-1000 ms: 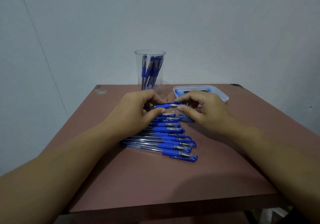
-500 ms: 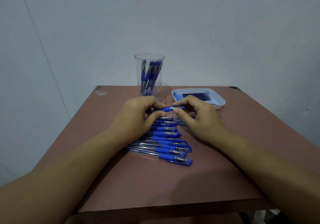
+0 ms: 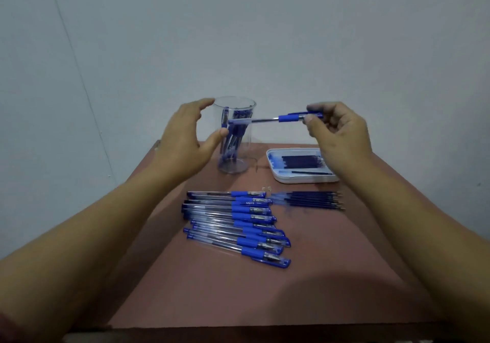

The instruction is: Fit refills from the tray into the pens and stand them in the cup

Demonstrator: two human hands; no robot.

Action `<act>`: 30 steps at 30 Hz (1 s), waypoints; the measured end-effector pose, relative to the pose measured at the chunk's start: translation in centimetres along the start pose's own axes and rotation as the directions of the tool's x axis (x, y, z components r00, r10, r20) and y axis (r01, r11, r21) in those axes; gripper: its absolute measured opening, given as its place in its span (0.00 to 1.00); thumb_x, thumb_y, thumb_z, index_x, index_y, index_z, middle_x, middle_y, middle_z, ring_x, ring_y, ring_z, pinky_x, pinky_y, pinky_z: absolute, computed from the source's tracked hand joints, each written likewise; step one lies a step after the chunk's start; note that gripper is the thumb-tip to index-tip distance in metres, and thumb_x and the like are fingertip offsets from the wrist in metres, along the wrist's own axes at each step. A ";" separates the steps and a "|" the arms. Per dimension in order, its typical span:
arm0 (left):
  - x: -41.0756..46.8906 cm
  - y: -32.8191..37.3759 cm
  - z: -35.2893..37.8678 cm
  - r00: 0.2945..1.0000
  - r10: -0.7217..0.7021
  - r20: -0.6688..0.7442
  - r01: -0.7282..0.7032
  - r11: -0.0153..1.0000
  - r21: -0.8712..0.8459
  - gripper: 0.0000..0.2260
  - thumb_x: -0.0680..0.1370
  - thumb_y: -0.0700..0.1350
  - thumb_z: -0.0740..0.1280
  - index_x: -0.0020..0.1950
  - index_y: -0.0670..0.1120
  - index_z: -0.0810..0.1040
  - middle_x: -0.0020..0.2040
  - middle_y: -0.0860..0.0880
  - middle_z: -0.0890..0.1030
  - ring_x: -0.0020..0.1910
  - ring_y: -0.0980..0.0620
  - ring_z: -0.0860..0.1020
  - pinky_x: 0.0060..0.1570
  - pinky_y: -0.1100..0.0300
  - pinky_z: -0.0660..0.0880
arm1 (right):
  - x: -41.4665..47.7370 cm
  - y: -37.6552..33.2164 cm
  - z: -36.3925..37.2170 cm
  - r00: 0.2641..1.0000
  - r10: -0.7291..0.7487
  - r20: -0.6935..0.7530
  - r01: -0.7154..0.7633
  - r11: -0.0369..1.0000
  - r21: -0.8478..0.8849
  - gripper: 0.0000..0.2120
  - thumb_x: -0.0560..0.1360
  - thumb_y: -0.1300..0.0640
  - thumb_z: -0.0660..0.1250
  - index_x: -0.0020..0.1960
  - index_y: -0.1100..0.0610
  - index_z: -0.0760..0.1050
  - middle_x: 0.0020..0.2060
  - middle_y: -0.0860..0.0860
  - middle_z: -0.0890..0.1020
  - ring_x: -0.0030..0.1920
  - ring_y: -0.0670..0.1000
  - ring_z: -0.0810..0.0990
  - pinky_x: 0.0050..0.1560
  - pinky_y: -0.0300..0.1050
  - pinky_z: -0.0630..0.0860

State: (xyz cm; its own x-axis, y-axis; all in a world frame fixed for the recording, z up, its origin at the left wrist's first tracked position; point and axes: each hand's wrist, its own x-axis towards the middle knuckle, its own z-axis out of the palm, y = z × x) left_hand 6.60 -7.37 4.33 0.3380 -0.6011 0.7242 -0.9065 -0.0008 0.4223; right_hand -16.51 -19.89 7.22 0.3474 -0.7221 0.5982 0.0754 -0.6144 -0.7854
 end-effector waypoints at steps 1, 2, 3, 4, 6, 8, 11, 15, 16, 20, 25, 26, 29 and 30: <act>0.8 -0.3 0.0 0.999 0.038 0.034 -0.040 0.998 0.054 0.29 0.76 0.54 0.70 0.75 0.49 0.65 0.70 0.48 0.70 0.66 0.50 0.70 0.64 0.53 0.71 | 1.0 -0.3 0.0 0.999 -0.016 -0.030 0.015 1.000 -0.010 0.06 0.77 0.61 0.68 0.51 0.51 0.77 0.40 0.50 0.79 0.39 0.44 0.76 0.44 0.37 0.76; 1.6 -0.5 -0.1 0.994 0.074 0.077 -0.082 0.991 0.109 0.32 0.75 0.55 0.71 0.75 0.49 0.64 0.72 0.48 0.69 0.70 0.50 0.68 0.68 0.53 0.68 | 2.1 -0.5 0.0 0.998 -0.031 -0.054 0.030 0.999 -0.023 0.05 0.78 0.60 0.67 0.52 0.53 0.77 0.40 0.49 0.78 0.38 0.43 0.75 0.43 0.36 0.75; 2.2 -0.6 0.0 0.988 0.096 0.124 -0.114 0.981 0.155 0.34 0.74 0.56 0.72 0.76 0.51 0.63 0.74 0.48 0.66 0.72 0.50 0.66 0.70 0.52 0.65 | 3.2 -0.7 0.2 0.996 -0.046 -0.071 0.044 0.998 -0.040 0.05 0.78 0.60 0.67 0.53 0.54 0.77 0.40 0.47 0.78 0.36 0.41 0.74 0.41 0.34 0.74; 2.6 -0.8 0.1 0.980 0.107 0.167 -0.138 0.973 0.188 0.36 0.73 0.57 0.73 0.77 0.52 0.62 0.76 0.49 0.64 0.73 0.49 0.64 0.70 0.52 0.64 | 4.1 -0.8 0.4 0.995 -0.060 -0.078 0.055 0.997 -0.062 0.06 0.78 0.60 0.67 0.54 0.54 0.77 0.40 0.46 0.78 0.35 0.38 0.74 0.39 0.32 0.72; 3.1 -1.0 0.5 0.967 0.117 0.225 -0.165 0.963 0.212 0.38 0.71 0.56 0.75 0.77 0.53 0.62 0.77 0.49 0.62 0.74 0.49 0.64 0.69 0.49 0.67 | 5.8 -0.6 1.1 0.994 -0.083 -0.066 0.075 0.990 -0.116 0.06 0.78 0.59 0.67 0.54 0.53 0.76 0.41 0.44 0.78 0.34 0.37 0.74 0.40 0.31 0.72; 3.2 -1.2 1.0 0.965 0.128 0.229 -0.177 0.962 0.207 0.38 0.70 0.55 0.77 0.76 0.53 0.63 0.76 0.49 0.63 0.73 0.48 0.65 0.68 0.48 0.70 | 6.9 -0.3 2.0 0.994 -0.103 -0.033 0.096 0.980 -0.173 0.06 0.78 0.60 0.66 0.54 0.53 0.76 0.44 0.45 0.78 0.36 0.39 0.75 0.41 0.30 0.72; 3.0 -1.5 1.8 0.972 0.152 0.180 -0.186 0.964 0.191 0.38 0.69 0.53 0.78 0.74 0.51 0.65 0.75 0.49 0.66 0.71 0.49 0.68 0.66 0.48 0.71 | 7.7 0.2 3.6 0.992 -0.124 0.017 0.125 0.965 -0.229 0.08 0.78 0.60 0.66 0.56 0.53 0.74 0.42 0.44 0.76 0.36 0.40 0.74 0.39 0.27 0.71; 2.8 -1.8 2.3 0.974 0.165 0.155 -0.192 0.965 0.181 0.38 0.69 0.52 0.78 0.74 0.50 0.65 0.73 0.50 0.67 0.69 0.50 0.70 0.62 0.53 0.72 | 7.8 0.9 5.5 0.987 -0.143 0.071 0.156 0.963 -0.221 0.10 0.77 0.60 0.67 0.54 0.52 0.68 0.41 0.46 0.76 0.37 0.42 0.74 0.38 0.28 0.71; 2.9 -1.8 2.4 0.974 0.167 0.152 -0.194 0.964 0.182 0.38 0.69 0.52 0.78 0.74 0.50 0.65 0.73 0.50 0.67 0.68 0.50 0.70 0.61 0.54 0.72 | 7.8 1.1 5.9 0.985 -0.151 0.084 0.167 0.960 -0.224 0.10 0.76 0.59 0.67 0.53 0.52 0.68 0.41 0.46 0.77 0.38 0.43 0.74 0.38 0.28 0.71; 2.9 -1.8 2.4 0.973 0.181 0.144 -0.205 0.962 0.179 0.38 0.68 0.52 0.78 0.74 0.50 0.65 0.72 0.50 0.67 0.67 0.50 0.71 0.60 0.55 0.73 | 7.9 1.2 7.0 0.976 -0.162 0.143 0.192 0.955 -0.227 0.07 0.77 0.58 0.67 0.54 0.52 0.75 0.43 0.47 0.80 0.41 0.45 0.77 0.41 0.29 0.72; 2.8 -1.7 2.3 0.975 0.171 0.145 -0.195 0.967 0.167 0.38 0.68 0.51 0.79 0.74 0.49 0.66 0.72 0.50 0.67 0.67 0.49 0.71 0.60 0.54 0.73 | 7.3 2.0 7.8 0.917 -0.149 0.370 0.293 0.881 -0.371 0.12 0.80 0.51 0.62 0.61 0.51 0.79 0.52 0.46 0.75 0.55 0.46 0.72 0.57 0.38 0.69; 2.8 -1.6 2.3 0.975 0.165 0.148 -0.189 0.968 0.164 0.38 0.68 0.51 0.78 0.74 0.49 0.66 0.72 0.50 0.67 0.67 0.49 0.71 0.60 0.53 0.73 | 7.2 2.2 7.9 0.912 -0.129 0.390 0.290 0.875 -0.387 0.13 0.81 0.49 0.61 0.61 0.50 0.79 0.53 0.47 0.73 0.59 0.48 0.71 0.61 0.42 0.68; 2.8 -1.3 2.2 0.976 0.136 0.171 -0.164 0.973 0.163 0.38 0.69 0.51 0.78 0.75 0.49 0.64 0.74 0.49 0.65 0.69 0.48 0.70 0.63 0.51 0.72 | 6.7 2.1 7.9 0.911 -0.080 0.404 0.269 0.858 -0.437 0.15 0.81 0.47 0.59 0.65 0.48 0.77 0.56 0.49 0.70 0.64 0.53 0.66 0.65 0.45 0.63; 2.7 -1.2 2.1 0.976 0.124 0.181 -0.154 0.974 0.168 0.39 0.70 0.51 0.77 0.76 0.50 0.63 0.75 0.49 0.64 0.71 0.48 0.68 0.66 0.51 0.70 | 6.3 2.0 7.7 0.911 -0.081 0.405 0.274 0.853 -0.445 0.16 0.81 0.47 0.59 0.67 0.48 0.75 0.58 0.50 0.71 0.65 0.53 0.66 0.65 0.45 0.63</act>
State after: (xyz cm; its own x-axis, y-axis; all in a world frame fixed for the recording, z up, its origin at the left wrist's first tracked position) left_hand 8.07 -10.69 4.64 0.1719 -0.7309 0.6604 -0.9772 -0.0419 0.2080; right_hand -6.96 -23.25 8.22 0.6889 -0.4792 0.5439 -0.2567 -0.8630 -0.4351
